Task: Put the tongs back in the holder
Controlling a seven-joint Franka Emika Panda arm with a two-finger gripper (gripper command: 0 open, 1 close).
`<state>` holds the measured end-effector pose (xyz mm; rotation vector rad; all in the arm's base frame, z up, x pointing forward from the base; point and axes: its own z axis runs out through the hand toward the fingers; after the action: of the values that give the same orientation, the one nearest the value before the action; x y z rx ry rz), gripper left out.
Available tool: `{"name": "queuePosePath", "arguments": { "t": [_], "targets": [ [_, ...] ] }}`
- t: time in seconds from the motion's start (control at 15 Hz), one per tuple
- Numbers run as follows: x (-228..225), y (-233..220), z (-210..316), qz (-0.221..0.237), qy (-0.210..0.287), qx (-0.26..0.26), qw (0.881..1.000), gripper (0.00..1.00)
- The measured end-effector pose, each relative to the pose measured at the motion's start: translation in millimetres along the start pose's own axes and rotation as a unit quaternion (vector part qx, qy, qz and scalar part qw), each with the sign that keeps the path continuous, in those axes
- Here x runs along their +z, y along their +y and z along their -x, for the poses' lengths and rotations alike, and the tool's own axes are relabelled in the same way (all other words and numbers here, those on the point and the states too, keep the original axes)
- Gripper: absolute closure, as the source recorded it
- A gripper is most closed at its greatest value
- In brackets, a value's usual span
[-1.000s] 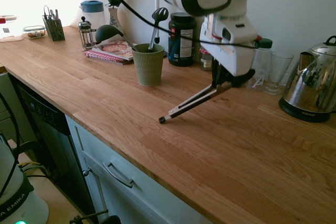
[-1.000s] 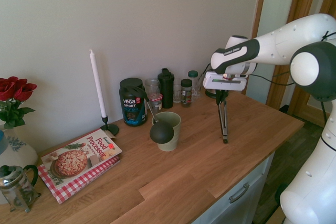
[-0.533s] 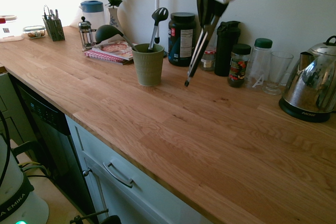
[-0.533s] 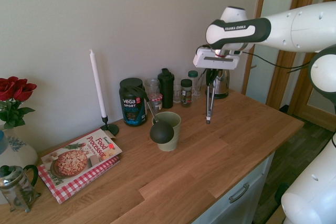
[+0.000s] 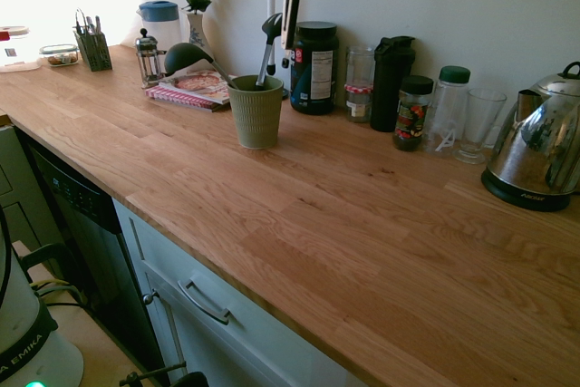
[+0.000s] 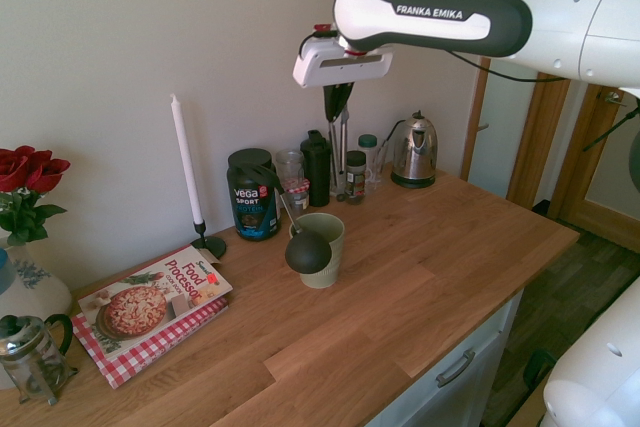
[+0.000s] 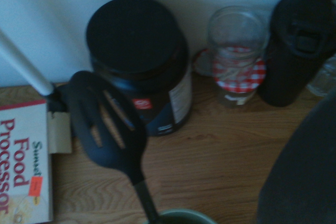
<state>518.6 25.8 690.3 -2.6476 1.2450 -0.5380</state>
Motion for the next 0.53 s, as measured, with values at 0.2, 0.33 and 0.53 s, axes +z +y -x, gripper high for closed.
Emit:
{"name": "queuePosePath", "arguments": {
  "t": [0.2, 0.33, 0.53],
  "targets": [
    [28.6, -23.1, 20.3, 0.004, -0.013, -0.031, 0.999, 1.00],
    [51.3, -28.2, 25.5, 0.004, 0.002, -0.036, 0.999, 1.00],
    [81.0, -22.8, 30.9, 0.003, 0.009, -0.013, 1.000, 1.00]
  ]
}}
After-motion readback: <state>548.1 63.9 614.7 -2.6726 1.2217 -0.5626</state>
